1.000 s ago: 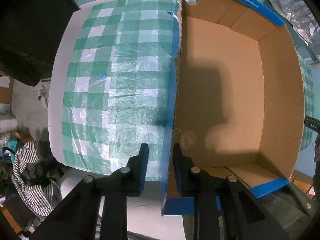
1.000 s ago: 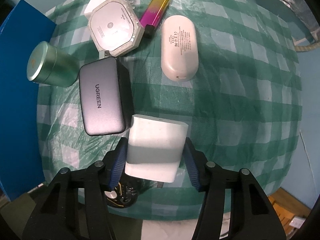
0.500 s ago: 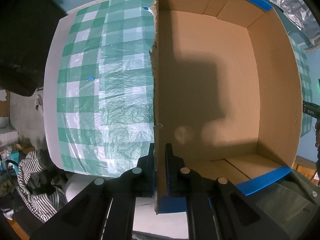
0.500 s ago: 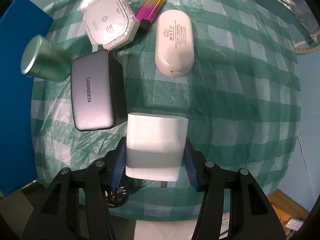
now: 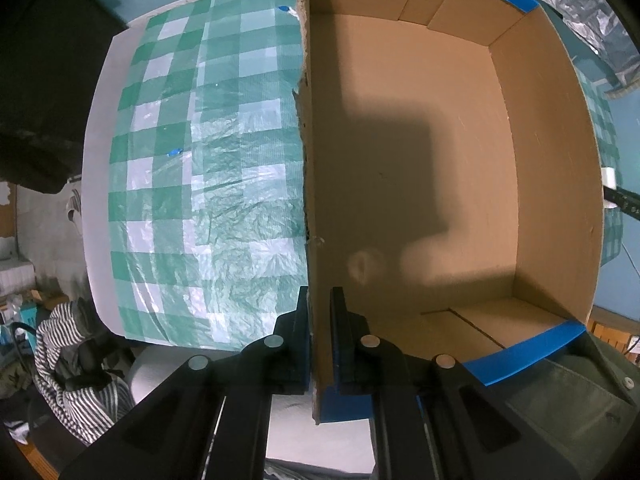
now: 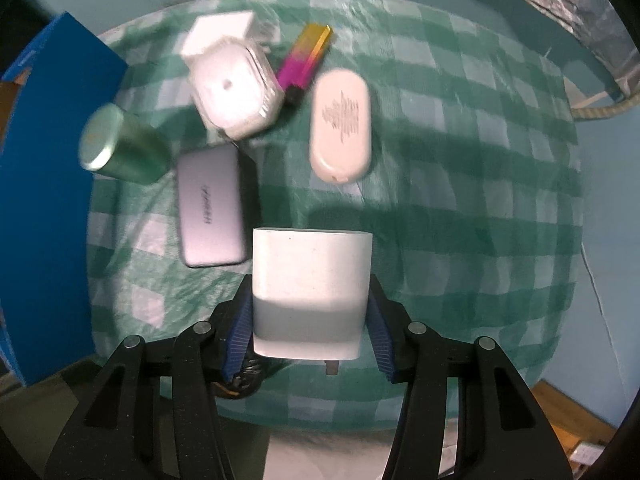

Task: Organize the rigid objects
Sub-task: 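Carry the white square pad with the right gripper into the box and release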

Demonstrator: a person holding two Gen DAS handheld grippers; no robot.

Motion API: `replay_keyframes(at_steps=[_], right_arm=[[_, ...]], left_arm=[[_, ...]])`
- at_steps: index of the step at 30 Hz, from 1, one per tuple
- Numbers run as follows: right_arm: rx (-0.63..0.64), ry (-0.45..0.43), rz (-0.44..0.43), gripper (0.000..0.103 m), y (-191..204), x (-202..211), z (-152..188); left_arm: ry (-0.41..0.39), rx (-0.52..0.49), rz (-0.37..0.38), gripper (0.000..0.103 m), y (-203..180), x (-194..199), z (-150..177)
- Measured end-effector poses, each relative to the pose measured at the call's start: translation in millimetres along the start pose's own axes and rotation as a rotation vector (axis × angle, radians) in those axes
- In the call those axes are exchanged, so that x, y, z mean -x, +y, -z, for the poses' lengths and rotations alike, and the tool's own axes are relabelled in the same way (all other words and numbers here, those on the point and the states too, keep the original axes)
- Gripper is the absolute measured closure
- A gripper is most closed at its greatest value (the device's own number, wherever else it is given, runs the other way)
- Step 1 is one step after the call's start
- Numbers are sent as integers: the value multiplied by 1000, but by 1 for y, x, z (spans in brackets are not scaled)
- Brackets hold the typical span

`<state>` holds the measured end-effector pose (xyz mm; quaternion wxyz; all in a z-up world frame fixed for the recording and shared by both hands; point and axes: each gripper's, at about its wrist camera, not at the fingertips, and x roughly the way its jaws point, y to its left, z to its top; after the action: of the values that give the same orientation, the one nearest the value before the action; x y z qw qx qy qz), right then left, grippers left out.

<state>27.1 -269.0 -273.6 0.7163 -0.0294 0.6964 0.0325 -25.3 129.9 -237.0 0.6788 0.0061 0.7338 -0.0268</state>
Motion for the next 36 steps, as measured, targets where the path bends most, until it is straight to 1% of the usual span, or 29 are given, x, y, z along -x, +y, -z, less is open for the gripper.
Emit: replay_keyframes(at_steps=[5, 6, 12, 16, 18, 24, 31, 34, 36], right_arm=[[27, -23, -20, 52, 16, 29, -11], [38, -31, -30, 52, 16, 41, -14], [133, -59, -61, 52, 48, 78, -33], [204, -79, -85, 52, 78, 95, -49], [239, -88, -96, 52, 87, 106, -48], [357, -108, -109, 52, 131, 118, -65], [468, -119, -130, 52, 179, 122, -81], [504, -108, -143, 52, 199, 116, -92], [528, -98, -129, 52, 213, 110, -97]], left_arm=[[-9, 3, 4, 95, 0, 5, 0], [-10, 2, 5, 95, 1, 5, 0], [-17, -8, 1, 95, -1, 6, 0], [-22, -13, 4, 95, 0, 7, 0], [-23, -14, 7, 95, -1, 7, 0], [-27, -23, 3, 95, -2, 8, 0], [-41, -19, 1, 95, -1, 10, 2], [-39, -29, -6, 95, -2, 9, 3], [-39, -34, -8, 95, -2, 10, 3]])
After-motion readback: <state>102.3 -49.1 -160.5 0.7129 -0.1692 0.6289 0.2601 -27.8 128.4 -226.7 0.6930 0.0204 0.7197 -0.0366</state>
